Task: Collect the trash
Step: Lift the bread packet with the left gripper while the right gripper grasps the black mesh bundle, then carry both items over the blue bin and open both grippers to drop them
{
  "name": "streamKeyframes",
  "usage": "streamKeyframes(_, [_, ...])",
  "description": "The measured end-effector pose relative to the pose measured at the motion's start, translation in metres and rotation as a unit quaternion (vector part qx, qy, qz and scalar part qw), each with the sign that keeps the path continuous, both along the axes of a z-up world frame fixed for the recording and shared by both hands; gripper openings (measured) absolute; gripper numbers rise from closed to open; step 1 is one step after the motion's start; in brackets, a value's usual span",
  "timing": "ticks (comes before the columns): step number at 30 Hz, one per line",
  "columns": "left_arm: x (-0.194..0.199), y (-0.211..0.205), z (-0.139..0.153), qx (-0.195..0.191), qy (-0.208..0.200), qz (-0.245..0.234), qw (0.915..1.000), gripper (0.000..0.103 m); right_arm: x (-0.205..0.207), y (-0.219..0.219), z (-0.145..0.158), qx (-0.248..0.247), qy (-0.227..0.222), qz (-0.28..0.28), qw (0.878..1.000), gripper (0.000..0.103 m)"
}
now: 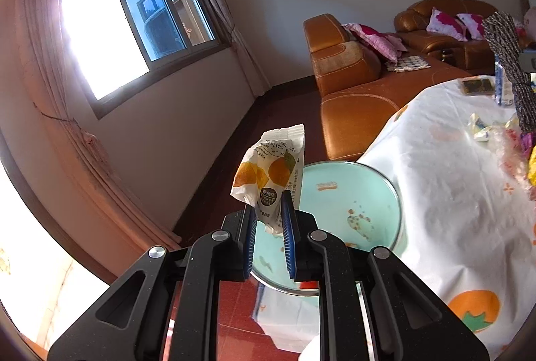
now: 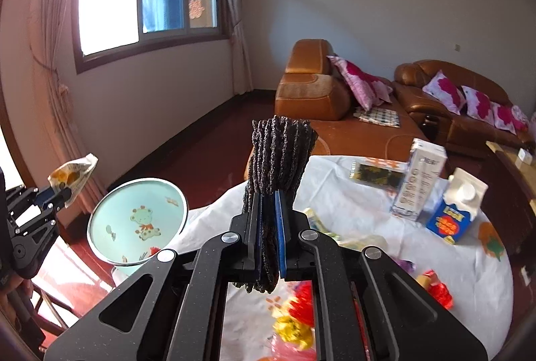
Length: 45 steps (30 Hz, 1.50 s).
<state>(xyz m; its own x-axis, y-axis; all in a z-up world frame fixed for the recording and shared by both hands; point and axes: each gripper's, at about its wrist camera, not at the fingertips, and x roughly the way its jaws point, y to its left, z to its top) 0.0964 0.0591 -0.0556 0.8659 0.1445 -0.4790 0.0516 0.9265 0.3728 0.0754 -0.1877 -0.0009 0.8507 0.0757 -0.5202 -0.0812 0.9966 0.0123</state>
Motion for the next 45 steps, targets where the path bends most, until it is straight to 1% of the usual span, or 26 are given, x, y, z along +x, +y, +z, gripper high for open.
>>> streamKeyframes(6, [0.011,0.012,-0.008,0.003,0.013,0.018,0.9997,0.014,0.024,0.035,-0.017,-0.017,0.016,0.043,0.999,0.008])
streamKeyframes(11, [0.020,0.021,-0.014,0.003,0.023,0.031,0.9992,0.014,0.037,0.057,-0.027,-0.018,0.023,0.070,0.997,0.008])
streamKeyframes(17, [0.028,0.034,-0.015,0.007,0.022,0.048,0.9986,0.014,0.049,0.078,-0.034,-0.018,0.031,0.094,0.995,0.008])
streamKeyframes(19, [0.030,0.035,-0.017,0.018,0.020,0.055,0.9981,0.014,0.052,0.084,-0.036,-0.019,0.031,0.099,0.994,0.008])
streamKeyframes(25, [0.037,0.044,-0.019,0.017,0.027,0.065,0.9974,0.014,0.062,0.101,-0.039,-0.025,0.034,0.115,0.992,0.008])
streamKeyframes(30, [0.041,0.048,-0.019,0.024,0.026,0.073,0.9967,0.014,0.068,0.114,-0.040,-0.032,0.034,0.125,0.991,0.008])
streamKeyframes(39, [0.045,0.050,-0.020,0.039,0.024,0.083,0.9955,0.014,0.077,0.125,-0.045,-0.040,0.039,0.136,0.989,0.008])
streamKeyframes(45, [0.047,0.050,-0.021,0.041,0.023,0.085,0.9952,0.014,0.080,0.132,-0.049,-0.043,0.044,0.141,0.988,0.008])
